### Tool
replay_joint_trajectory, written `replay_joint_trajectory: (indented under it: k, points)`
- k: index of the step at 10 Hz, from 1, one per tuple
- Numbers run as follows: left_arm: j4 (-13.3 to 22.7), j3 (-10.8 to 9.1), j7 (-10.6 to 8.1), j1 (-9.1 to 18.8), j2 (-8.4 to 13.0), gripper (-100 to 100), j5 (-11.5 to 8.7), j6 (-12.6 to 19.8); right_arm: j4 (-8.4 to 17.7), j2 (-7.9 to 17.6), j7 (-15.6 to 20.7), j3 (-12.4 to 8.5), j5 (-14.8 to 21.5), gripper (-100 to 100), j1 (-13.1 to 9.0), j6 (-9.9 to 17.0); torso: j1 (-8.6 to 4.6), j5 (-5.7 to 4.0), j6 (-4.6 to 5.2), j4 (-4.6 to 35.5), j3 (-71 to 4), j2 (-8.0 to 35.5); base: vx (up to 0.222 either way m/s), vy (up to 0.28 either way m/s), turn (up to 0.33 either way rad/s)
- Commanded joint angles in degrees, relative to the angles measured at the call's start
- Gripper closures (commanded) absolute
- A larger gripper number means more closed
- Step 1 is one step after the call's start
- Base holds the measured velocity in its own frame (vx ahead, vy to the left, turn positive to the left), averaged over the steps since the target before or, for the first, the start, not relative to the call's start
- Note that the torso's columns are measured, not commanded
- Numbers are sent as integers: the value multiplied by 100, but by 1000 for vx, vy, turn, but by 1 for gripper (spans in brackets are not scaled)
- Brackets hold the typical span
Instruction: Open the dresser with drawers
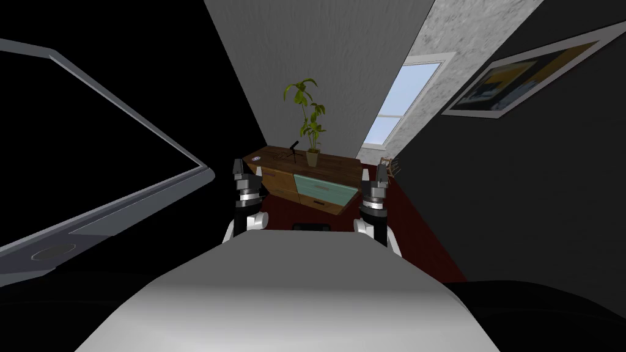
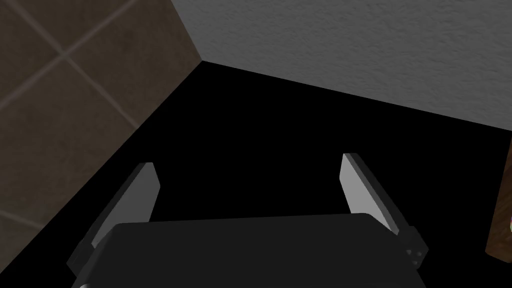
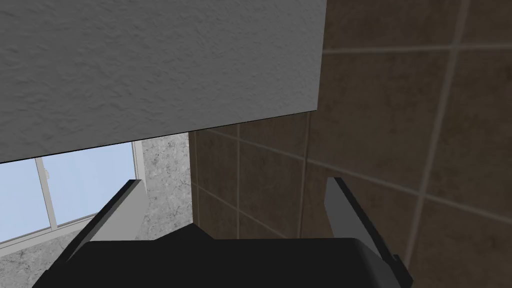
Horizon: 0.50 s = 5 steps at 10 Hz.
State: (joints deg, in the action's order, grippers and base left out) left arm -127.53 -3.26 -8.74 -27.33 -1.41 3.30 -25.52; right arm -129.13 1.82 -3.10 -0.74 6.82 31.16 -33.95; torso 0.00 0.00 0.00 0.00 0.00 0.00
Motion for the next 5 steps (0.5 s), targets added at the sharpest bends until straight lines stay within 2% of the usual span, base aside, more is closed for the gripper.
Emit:
replay_joint_trajectory:
  k: [1,5]
  points:
    - [0,0,0,0,0,0,0,0,0,0,0,0,0,0,0,0,0,0,0,235,-467,232,0,0,0]
    - [-1,0,0,0,0,0,0,0,-1,0,0,0,0,0,0,0,0,0,0,1846,-3692,1845,0,0,0]
